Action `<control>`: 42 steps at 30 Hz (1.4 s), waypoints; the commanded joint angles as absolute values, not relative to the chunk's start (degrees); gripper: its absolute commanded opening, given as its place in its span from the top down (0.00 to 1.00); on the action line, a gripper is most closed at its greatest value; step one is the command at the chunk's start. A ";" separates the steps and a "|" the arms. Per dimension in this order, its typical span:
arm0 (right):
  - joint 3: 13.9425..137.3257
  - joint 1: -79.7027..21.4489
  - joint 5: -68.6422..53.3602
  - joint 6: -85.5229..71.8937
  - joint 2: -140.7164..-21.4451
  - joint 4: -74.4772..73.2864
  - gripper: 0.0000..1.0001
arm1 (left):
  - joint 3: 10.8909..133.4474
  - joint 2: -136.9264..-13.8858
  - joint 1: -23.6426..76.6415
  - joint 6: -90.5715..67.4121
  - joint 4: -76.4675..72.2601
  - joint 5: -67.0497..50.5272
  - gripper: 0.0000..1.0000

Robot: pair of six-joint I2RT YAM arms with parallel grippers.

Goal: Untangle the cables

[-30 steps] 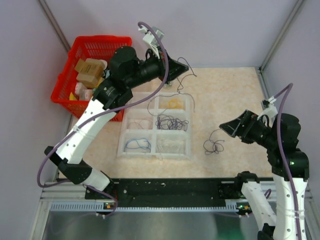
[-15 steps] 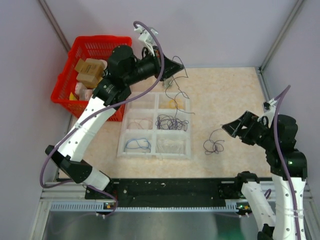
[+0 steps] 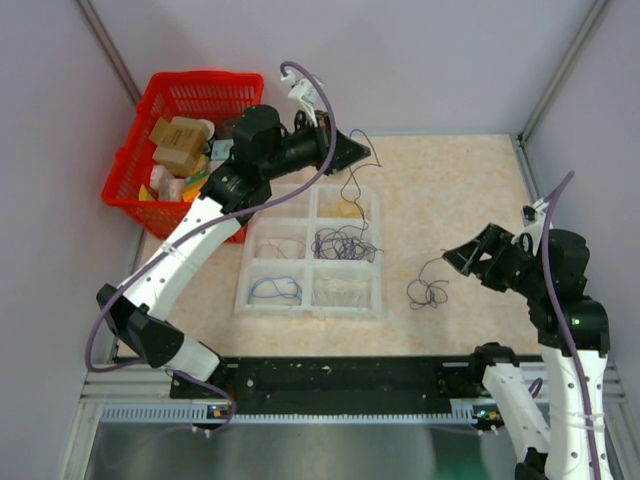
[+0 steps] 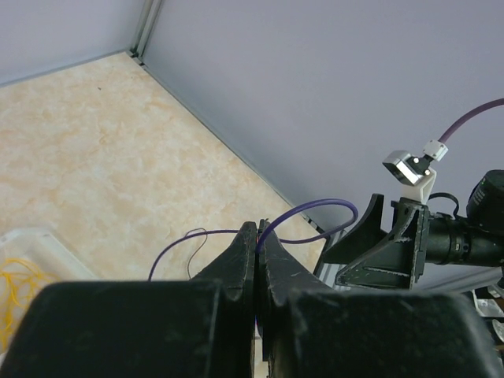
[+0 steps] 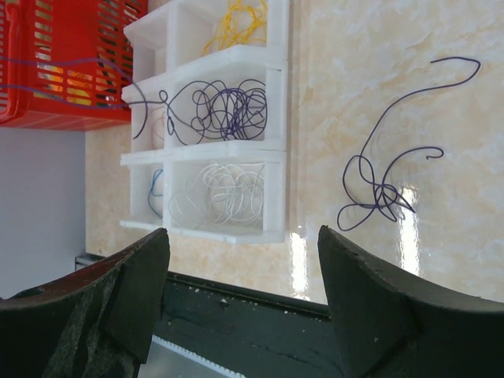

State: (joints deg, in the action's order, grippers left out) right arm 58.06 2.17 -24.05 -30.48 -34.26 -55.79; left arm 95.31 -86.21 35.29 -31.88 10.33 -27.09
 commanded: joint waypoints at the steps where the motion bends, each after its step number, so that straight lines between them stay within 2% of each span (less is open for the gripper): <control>1: 58.10 2.46 -24.52 -30.23 -34.01 -53.35 0.25 | 94.75 -82.80 35.24 -31.91 6.77 -27.51 1.00; 16: 56.08 2.46 -25.05 -30.85 -34.01 -52.21 0.25 | 85.97 -80.86 35.24 -28.39 9.32 -17.59 1.00; 24: 52.56 2.46 -24.00 -32.87 -35.42 -50.80 0.27 | 72.35 -78.58 36.91 -30.14 12.31 -1.51 1.00; 26: 52.21 2.46 -23.82 -33.05 -35.51 -50.54 0.27 | 70.67 -79.10 37.35 -31.72 13.27 4.28 1.00; 29: 51.24 2.46 -24.17 -33.22 -35.42 -49.75 0.27 | 71.10 -82.43 37.53 -32.25 15.20 6.76 1.00; 36: 46.77 2.46 -22.68 -36.46 -35.94 -48.52 0.28 | 70.93 -90.87 38.84 -33.92 15.48 3.87 1.00; 42: 40.97 2.46 -18.55 -38.41 -40.86 -47.73 0.30 | 68.64 -96.32 40.08 -36.04 13.88 1.59 1.00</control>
